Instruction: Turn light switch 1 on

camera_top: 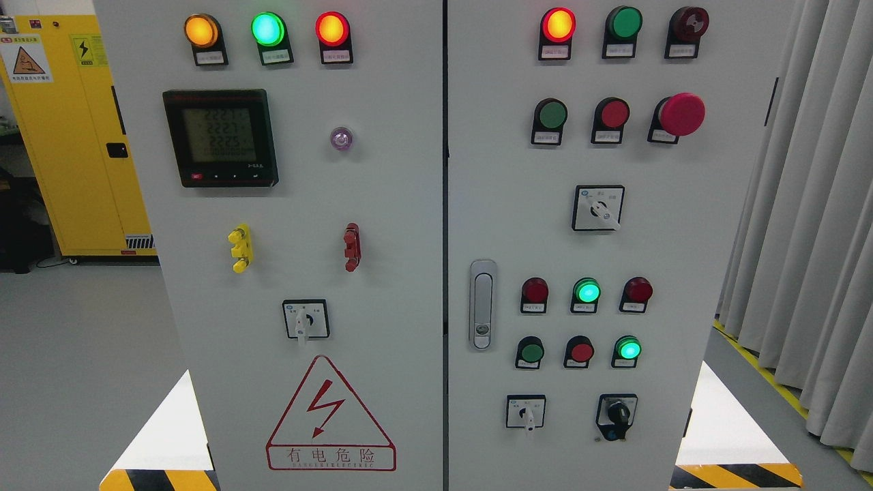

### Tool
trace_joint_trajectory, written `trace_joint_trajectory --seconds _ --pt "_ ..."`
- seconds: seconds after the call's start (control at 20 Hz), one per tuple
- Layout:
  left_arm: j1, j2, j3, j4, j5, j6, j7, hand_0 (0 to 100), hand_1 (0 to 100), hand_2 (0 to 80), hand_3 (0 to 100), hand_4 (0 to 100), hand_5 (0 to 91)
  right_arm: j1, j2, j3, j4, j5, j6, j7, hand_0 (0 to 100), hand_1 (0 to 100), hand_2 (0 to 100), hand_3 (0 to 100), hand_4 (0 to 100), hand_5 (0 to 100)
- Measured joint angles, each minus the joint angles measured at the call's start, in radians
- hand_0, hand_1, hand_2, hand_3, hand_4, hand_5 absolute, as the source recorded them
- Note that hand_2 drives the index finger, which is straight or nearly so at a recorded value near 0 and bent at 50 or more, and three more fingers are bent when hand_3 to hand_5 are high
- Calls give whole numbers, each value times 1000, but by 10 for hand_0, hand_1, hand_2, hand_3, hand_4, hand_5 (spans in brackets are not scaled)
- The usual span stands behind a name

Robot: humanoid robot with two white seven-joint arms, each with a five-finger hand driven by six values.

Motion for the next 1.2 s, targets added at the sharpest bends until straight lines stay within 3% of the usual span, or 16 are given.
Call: trace_joint_trajectory --seconds 0.2,0.65,1.2 --pt "-50 -7 -1 -71 -6 55 43 143 630 598 872 824 785 0 0 0 0 0 0 0 0 500 40 0 0 0" --pt "-217 -22 -12 -170 -50 277 117 190 644 615 880 843 807 0 0 0 0 0 0 0 0 500 40 0 0 0" --pt "-405 -67 -27 -219 -64 488 134 199 669 616 908 810 811 0 0 0 0 0 0 0 0 500 40 0 0 0"
